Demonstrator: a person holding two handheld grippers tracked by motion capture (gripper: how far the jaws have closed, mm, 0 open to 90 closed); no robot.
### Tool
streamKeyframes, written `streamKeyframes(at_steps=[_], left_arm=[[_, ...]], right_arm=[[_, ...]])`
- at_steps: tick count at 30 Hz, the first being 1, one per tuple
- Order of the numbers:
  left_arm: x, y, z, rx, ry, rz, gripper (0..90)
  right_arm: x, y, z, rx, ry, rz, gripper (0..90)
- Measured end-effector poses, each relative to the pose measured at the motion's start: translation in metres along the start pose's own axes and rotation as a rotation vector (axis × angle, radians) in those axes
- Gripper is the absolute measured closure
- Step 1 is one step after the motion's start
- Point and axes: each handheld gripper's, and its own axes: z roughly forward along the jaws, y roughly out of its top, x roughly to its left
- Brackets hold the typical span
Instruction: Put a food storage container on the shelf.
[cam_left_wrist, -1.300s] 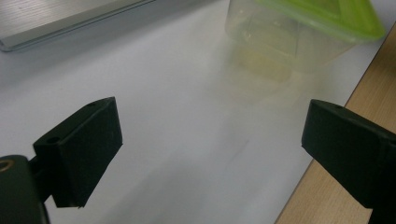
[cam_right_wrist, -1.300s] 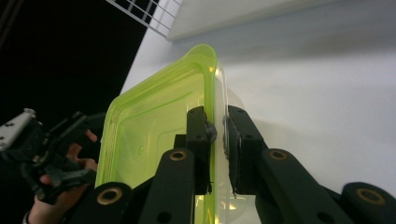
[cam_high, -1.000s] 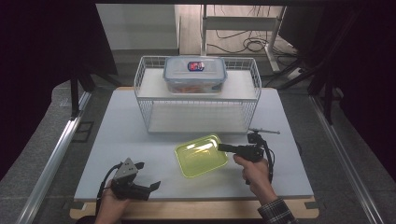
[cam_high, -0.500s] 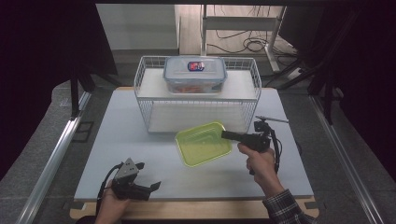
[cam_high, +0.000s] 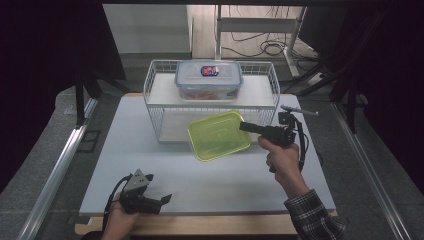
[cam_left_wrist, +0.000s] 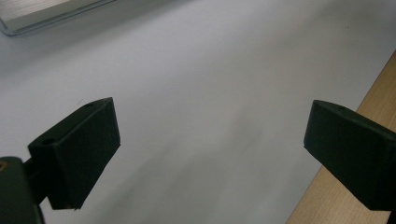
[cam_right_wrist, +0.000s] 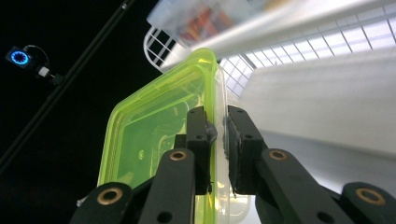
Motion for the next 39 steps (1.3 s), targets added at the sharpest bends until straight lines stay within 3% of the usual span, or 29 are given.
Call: streamKeyframes(at_steps=[24, 39], left_arm=[[-0.001, 0.0, 0.001, 0.014, 0.0, 0.008, 3.5], [-0.001, 0.0, 0.0, 0.008, -0.004, 0.001, 3.5]], right_arm=[[0.047, 0.068, -0.001, -0.077, 0.011, -0.006, 80.5], [0.047, 0.095, 0.015, -0.1, -0.037, 0.019, 80.7]])
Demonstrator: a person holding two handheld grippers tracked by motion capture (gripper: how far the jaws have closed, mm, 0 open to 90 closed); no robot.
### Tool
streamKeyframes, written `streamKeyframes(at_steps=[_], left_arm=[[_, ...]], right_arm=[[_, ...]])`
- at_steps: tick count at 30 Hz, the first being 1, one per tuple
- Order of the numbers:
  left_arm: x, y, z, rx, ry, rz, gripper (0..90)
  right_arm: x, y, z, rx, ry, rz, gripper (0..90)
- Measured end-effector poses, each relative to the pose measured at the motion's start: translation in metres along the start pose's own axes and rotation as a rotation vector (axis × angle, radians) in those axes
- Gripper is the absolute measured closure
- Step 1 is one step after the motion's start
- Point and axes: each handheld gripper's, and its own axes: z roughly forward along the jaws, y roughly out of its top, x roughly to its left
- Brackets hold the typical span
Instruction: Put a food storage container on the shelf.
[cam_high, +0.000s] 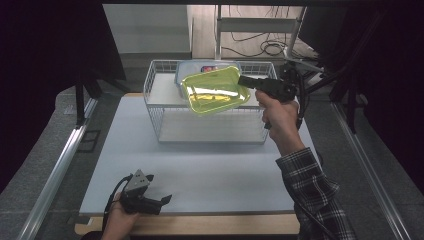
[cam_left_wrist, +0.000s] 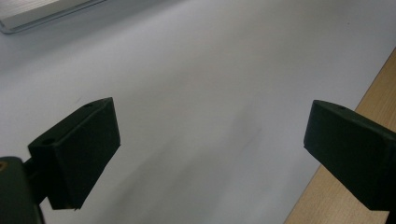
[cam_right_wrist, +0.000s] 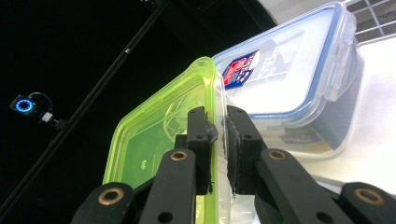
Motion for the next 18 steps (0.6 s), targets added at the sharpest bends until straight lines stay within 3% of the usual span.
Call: streamKeyframes(at_steps=[18], left_arm=[[0.001, 0.0, -0.001, -0.005, -0.005, -0.006, 3.5]], right_arm=[[-0.007, 0.027, 0.023, -0.041, -0.056, 0.052, 80.8]])
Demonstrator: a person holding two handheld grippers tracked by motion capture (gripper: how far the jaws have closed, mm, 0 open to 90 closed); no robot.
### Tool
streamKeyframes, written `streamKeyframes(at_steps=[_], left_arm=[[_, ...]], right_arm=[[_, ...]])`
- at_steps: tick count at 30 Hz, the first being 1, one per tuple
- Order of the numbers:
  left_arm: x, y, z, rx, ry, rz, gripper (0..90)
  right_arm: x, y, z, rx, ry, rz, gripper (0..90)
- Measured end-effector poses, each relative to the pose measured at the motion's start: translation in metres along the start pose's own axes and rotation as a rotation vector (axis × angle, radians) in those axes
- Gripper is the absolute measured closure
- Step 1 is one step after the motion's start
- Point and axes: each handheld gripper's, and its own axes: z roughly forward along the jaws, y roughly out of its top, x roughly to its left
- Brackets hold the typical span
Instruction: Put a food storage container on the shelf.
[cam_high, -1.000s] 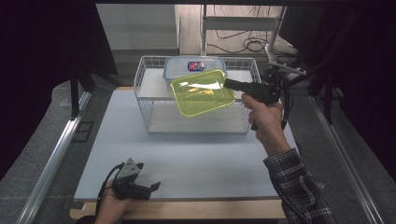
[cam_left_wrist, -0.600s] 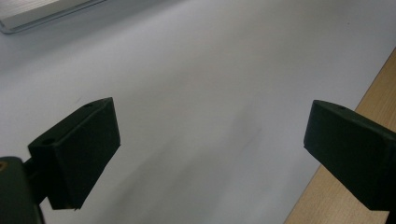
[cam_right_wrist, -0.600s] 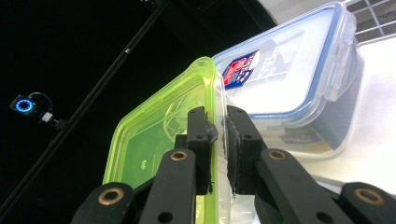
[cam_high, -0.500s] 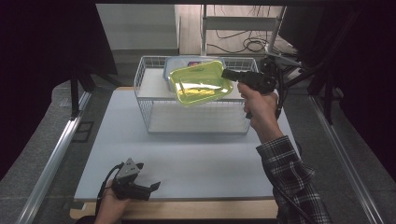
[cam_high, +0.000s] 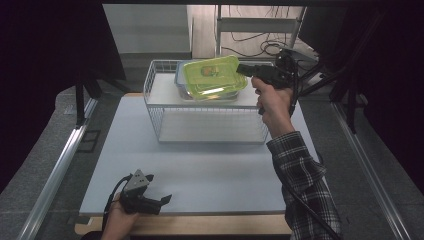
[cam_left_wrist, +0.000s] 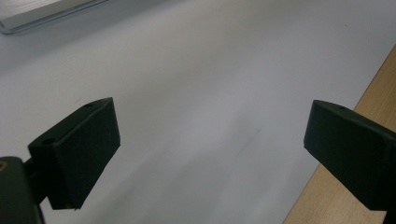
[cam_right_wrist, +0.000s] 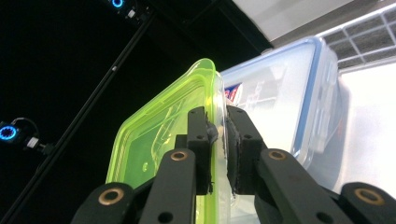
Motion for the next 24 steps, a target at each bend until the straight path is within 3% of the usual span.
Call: streamKeyframes(at_steps=[15, 22, 24], left_arm=[[0.0, 0.0, -0.001, -0.01, -0.008, -0.003, 3.5], [0.0, 0.0, -0.001, -0.01, -0.01, -0.001, 3.5], [0.0, 0.0, -0.001, -0.011, -0.009, -0.001, 3.5]], right_arm=[[0.002, 0.03, 0.022, -0.077, -0.069, 0.019, 80.8], [-0.005, 0.03, 0.033, -0.091, -0.09, 0.023, 79.3], [-0.004, 0.029, 0.035, -0.085, -0.118, -0.001, 77.2]])
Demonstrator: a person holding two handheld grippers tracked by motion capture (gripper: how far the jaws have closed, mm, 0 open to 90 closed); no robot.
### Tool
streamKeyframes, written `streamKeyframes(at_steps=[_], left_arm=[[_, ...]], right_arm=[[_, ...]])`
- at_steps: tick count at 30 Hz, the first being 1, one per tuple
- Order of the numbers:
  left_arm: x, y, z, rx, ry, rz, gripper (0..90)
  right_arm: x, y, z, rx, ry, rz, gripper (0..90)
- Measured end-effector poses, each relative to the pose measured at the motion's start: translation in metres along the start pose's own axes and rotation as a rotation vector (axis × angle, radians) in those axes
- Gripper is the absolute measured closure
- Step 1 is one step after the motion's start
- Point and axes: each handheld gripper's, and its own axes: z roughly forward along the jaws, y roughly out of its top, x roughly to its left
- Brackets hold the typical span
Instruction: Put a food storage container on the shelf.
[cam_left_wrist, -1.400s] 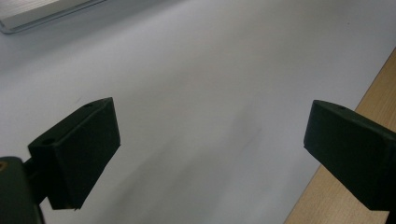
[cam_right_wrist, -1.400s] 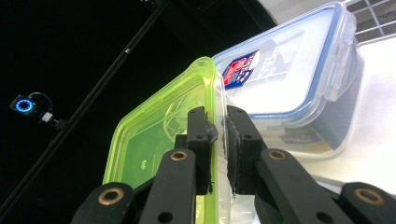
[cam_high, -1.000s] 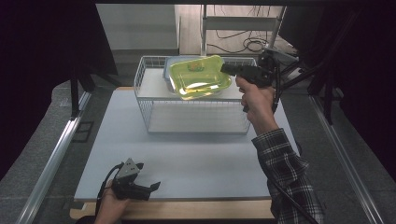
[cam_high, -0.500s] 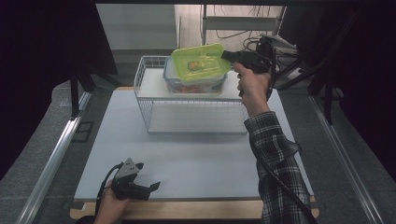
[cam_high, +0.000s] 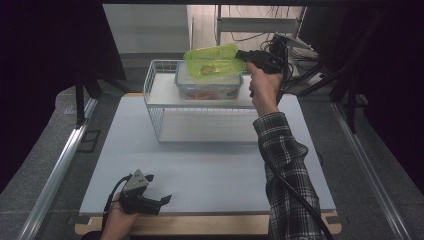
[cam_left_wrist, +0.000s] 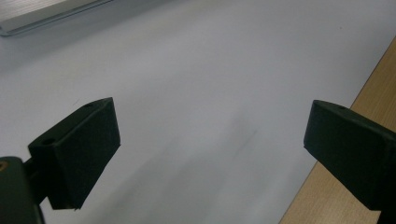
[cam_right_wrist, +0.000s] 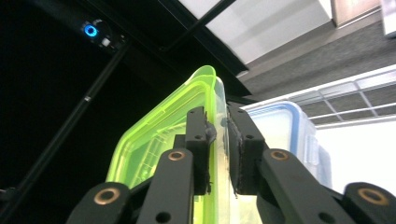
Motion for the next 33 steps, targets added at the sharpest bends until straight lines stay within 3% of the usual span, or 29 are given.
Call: streamKeyframes(at_steps=[5, 8, 15, 16, 21, 25, 29, 33], left_arm=[[-0.001, 0.0, 0.0, 0.002, -0.001, 0.002, 3.5], [-0.001, 0.0, 0.001, 0.004, 0.0, 0.006, 3.5], [-0.001, 0.0, 0.0, 0.001, 0.001, 0.003, 3.5], [-0.001, 0.0, 0.0, 0.001, 0.001, 0.004, 3.5], [-0.003, 0.001, 0.001, 0.004, 0.003, 0.01, 3.5], [-0.003, 0.001, 0.001, 0.005, 0.002, 0.01, 3.5], [-0.003, 0.001, 0.002, 0.005, 0.003, 0.012, 3.5], [-0.003, 0.001, 0.001, 0.005, 0.004, 0.017, 3.5]], right_arm=[[0.005, -0.004, 0.0, -0.001, -0.075, -0.089, 70.8], [0.006, -0.004, 0.0, -0.011, -0.095, -0.109, 62.2], [0.007, -0.003, -0.018, -0.017, -0.088, -0.166, 53.6], [0.007, -0.005, -0.022, -0.012, -0.091, -0.192, 53.7], [0.007, -0.018, -0.043, -0.025, -0.083, -0.288, 62.0], [0.01, -0.041, -0.056, -0.016, -0.067, -0.4, 76.9], [0.016, -0.066, -0.053, 0.059, -0.026, -0.48, 87.3], [0.027, -0.086, -0.039, 0.1, -0.003, -0.561, 89.2]])
